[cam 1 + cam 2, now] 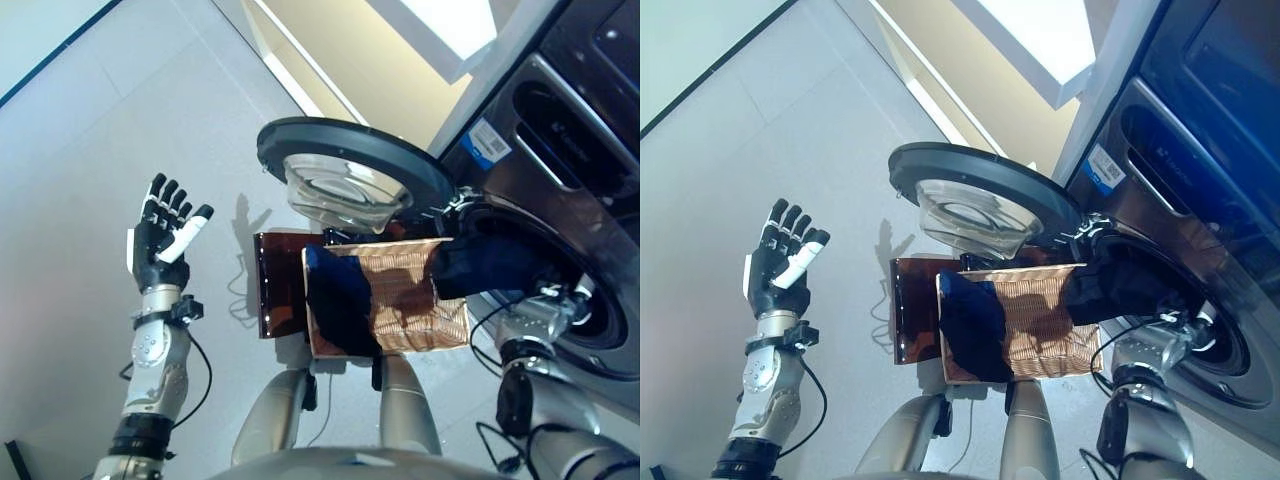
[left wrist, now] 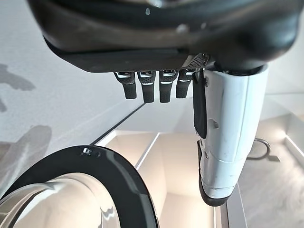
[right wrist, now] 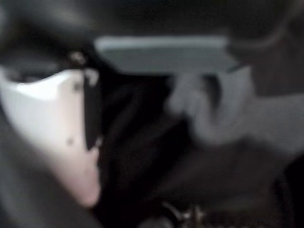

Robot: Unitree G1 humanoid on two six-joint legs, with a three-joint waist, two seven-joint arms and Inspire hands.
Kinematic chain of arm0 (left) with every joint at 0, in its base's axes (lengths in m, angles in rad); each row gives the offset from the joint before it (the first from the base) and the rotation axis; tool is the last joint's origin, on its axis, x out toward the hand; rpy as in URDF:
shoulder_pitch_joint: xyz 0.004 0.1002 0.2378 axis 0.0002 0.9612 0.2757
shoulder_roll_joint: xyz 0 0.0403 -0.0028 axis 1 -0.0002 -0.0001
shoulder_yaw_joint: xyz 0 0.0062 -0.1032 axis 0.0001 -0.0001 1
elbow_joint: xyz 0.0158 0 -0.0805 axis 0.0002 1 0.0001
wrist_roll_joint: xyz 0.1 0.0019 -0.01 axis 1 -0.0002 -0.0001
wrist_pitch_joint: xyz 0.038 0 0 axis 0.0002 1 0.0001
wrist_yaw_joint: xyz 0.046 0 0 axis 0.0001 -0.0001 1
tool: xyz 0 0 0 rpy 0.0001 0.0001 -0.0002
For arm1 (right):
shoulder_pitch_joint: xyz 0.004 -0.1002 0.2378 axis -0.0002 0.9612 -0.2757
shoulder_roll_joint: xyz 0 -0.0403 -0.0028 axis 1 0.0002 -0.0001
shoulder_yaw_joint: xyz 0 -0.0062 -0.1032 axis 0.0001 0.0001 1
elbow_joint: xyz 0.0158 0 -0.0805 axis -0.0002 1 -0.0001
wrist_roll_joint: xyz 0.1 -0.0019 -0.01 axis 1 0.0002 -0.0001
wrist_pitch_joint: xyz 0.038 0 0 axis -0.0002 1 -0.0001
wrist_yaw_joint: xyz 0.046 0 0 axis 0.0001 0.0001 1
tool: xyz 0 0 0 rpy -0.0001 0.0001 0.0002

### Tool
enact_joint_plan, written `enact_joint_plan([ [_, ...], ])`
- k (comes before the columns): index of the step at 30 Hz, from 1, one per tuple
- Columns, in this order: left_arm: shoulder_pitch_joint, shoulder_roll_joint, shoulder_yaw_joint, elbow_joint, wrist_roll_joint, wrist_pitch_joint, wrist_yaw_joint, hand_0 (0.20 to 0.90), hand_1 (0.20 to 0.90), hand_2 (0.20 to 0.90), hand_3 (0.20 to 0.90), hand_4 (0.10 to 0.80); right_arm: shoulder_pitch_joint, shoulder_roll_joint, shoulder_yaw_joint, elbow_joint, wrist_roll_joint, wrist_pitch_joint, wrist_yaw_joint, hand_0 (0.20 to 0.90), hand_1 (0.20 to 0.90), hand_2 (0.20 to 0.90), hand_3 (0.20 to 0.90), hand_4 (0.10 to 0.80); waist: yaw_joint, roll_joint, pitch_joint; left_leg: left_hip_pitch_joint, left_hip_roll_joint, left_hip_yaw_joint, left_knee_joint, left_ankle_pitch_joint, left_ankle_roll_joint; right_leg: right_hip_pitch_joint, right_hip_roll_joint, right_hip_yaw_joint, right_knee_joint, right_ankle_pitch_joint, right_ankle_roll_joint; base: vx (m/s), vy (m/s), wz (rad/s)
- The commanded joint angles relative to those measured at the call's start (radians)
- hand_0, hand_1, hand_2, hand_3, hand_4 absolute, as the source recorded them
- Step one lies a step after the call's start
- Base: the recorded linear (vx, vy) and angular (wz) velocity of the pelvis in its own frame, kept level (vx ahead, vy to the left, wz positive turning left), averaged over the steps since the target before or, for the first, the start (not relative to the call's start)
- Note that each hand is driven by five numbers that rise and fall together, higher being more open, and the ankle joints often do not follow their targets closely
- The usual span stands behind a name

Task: Pick up the clothes and place them into the washing machine

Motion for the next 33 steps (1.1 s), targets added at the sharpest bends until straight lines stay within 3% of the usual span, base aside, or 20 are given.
enact_joint_plan([
  [1,-0.009,0.054,0.067,-0.112,0.034,-0.14,0.017,0.9,0.9,0.9,0.9,0.8,0.02,-0.164,-0.011,0.024,-0.067,-0.121,-0.03,0.2,0.2,0.2,0.2,0.3,0.002,0.007,-0.101,0.008,-0.036,-0.022,0.017,-0.098,-0.031,0.033,-0.005,-0.004,-0.194,0.116,-0.003,0.006,0.015,-0.07],
  [11,0.004,0.071,0.069,-0.123,0.035,-0.146,0.009,0.9,0.9,0.9,0.9,0.8,-0.039,-0.333,-0.046,0.018,-0.104,-0.155,-0.096,0.2,0.2,0.2,0.2,0.3,-0.001,0.001,-0.109,0.014,-0.031,-0.014,0.001,-0.098,-0.031,0.031,0.002,0.006,-0.208,0.121,0.001,0.002,0.006,-0.06],
  [16,0.014,0.078,0.064,-0.127,0.029,-0.142,0.006,0.9,0.9,0.9,0.9,0.8,-0.07,-0.371,-0.056,-0.001,-0.112,-0.185,-0.14,0.2,0.2,0.2,0.2,0.3,-0.001,0.003,-0.117,0.017,-0.029,-0.014,-0.007,-0.097,-0.032,0.034,0.004,0.009,-0.215,0.122,0.002,0.0,-0.001,-0.01],
  [25,0.006,0.072,0.063,-0.129,0.02,-0.153,-0.003,0.9,0.9,0.9,0.9,0.8,-0.093,-0.322,0.067,-0.079,-0.211,-0.134,-0.118,0.2,0.2,0.2,0.2,0.3,0.003,0.003,-0.108,0.018,-0.028,-0.004,-0.012,-0.094,-0.034,0.032,0.008,0.014,-0.218,0.127,0.001,-0.003,-0.003,-0.01],
  [26,0.006,0.071,0.061,-0.13,0.016,-0.153,-0.007,0.9,0.9,0.9,0.9,0.8,-0.1,-0.319,0.08,-0.073,-0.214,-0.128,-0.115,0.266,0.266,0.266,0.266,0.347,0.004,0.003,-0.106,0.019,-0.027,-0.003,-0.012,-0.094,-0.034,0.032,0.009,0.015,-0.217,0.127,0.001,0.0,0.0,0.0],
  [27,0.006,0.07,0.059,-0.128,0.013,-0.153,-0.009,0.9,0.9,0.9,0.9,0.8,-0.103,-0.314,0.094,-0.067,-0.221,-0.118,-0.109,0.513,0.513,0.513,0.513,0.524,0.005,0.003,-0.105,0.02,-0.027,-0.002,-0.012,-0.094,-0.034,0.032,0.009,0.015,-0.218,0.126,0.0,0.0,0.0,0.0],
  [28,0.006,0.071,0.056,-0.128,0.011,-0.152,-0.011,0.9,0.9,0.9,0.9,0.8,-0.103,-0.311,0.104,-0.056,-0.229,-0.109,-0.109,0.664,0.664,0.664,0.664,0.631,0.006,0.002,-0.105,0.019,-0.027,-0.003,-0.012,-0.094,-0.034,0.034,0.01,0.015,-0.218,0.126,-0.001,0.0,0.0,0.0],
  [29,0.004,0.075,0.056,-0.125,0.008,-0.15,-0.013,0.9,0.9,0.9,0.9,0.8,-0.113,-0.31,0.117,-0.04,-0.232,-0.099,-0.111,0.9,0.9,0.9,0.9,0.8,0.007,0.002,-0.104,0.019,-0.027,-0.003,-0.01,-0.094,-0.035,0.034,0.01,0.015,-0.217,0.126,-0.001,0.0,0.0,0.0],
  [33,0.012,0.08,0.059,-0.13,0.006,-0.145,-0.017,0.9,0.9,0.9,0.9,0.8,-0.104,-0.313,0.176,-0.019,-0.32,-0.043,-0.12,0.9,0.9,0.9,0.9,0.8,0.007,0.001,-0.097,0.019,-0.025,-0.001,-0.007,-0.093,-0.036,0.036,0.011,0.014,-0.217,0.128,-0.002,0.0,0.0,0.0],
])
